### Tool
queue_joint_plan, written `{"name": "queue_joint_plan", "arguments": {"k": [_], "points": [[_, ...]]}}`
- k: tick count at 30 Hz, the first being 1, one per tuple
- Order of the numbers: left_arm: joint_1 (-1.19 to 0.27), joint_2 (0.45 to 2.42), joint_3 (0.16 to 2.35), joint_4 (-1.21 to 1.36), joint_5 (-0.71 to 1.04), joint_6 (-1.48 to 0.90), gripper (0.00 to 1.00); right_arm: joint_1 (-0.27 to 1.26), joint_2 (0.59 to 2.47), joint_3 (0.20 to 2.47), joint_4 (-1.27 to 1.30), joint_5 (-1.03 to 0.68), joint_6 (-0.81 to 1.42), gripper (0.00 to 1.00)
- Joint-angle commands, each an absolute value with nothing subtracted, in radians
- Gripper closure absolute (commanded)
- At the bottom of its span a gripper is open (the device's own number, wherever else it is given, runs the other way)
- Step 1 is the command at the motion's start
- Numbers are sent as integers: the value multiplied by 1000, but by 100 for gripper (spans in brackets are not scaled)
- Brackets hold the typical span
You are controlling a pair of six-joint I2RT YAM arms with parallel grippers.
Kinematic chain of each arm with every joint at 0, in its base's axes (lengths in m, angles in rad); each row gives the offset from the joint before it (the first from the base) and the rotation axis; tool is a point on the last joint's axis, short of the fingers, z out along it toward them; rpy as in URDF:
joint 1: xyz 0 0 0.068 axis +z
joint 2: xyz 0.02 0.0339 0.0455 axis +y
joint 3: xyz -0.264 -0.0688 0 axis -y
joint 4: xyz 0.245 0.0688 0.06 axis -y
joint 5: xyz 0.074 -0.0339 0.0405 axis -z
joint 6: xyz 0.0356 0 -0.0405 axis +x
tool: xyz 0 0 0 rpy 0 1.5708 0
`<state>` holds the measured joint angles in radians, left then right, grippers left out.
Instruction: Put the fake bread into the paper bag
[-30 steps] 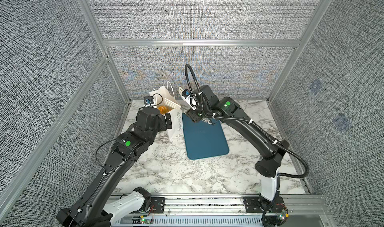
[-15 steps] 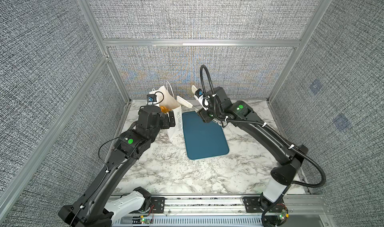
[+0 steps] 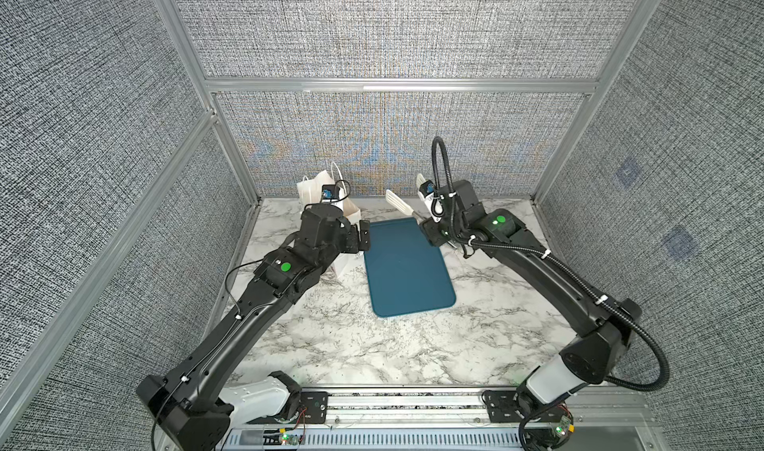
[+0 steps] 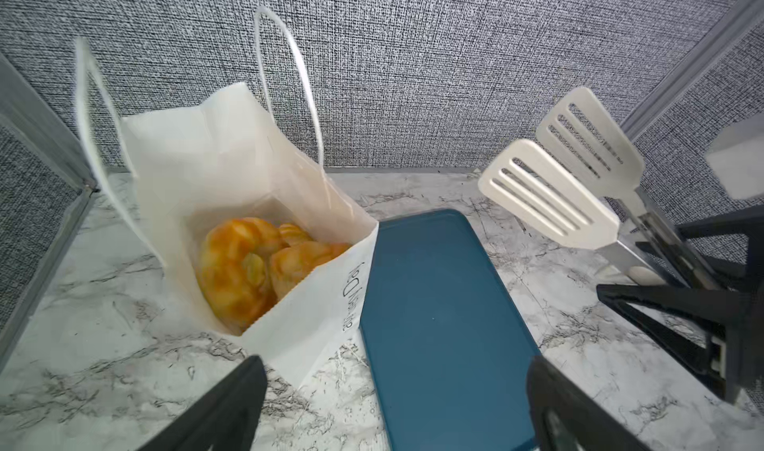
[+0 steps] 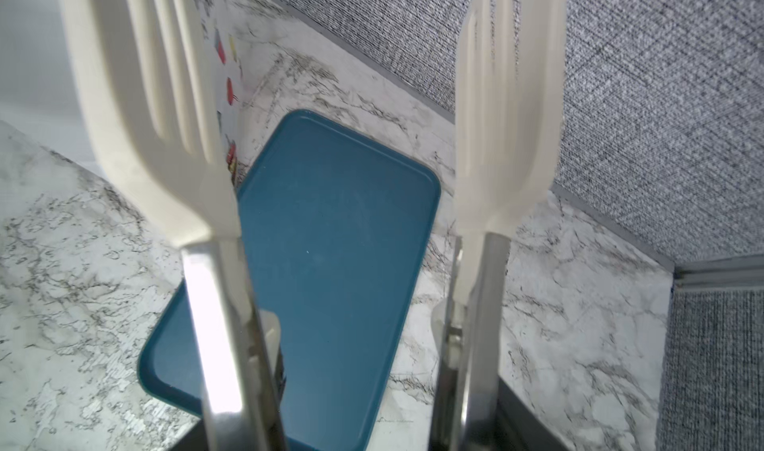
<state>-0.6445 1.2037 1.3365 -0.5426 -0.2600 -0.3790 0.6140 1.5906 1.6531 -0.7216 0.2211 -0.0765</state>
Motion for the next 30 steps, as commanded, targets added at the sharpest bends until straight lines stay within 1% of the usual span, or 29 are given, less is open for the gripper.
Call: {"name": "queue_joint_plan", "arguments": {"k": [1, 7, 18, 25, 30], "points": [[-661, 1229, 1340, -478, -232, -386, 1, 576, 1564, 1596, -664, 252, -33, 35], [-695, 1271, 1339, -456, -227, -387, 1, 475, 1551, 1472, -647, 275, 48, 34], [-742, 1350, 1295, -394, -168, -422, 1, 296, 1580, 1276, -613, 225, 173, 34], [-756, 1400, 1294, -383, -155, -424, 1, 237, 1581, 1187, -560, 197, 242, 34], [-759, 1419, 1278, -383, -142, -438, 1, 212, 1628, 1173, -553, 153, 267, 34]]}}
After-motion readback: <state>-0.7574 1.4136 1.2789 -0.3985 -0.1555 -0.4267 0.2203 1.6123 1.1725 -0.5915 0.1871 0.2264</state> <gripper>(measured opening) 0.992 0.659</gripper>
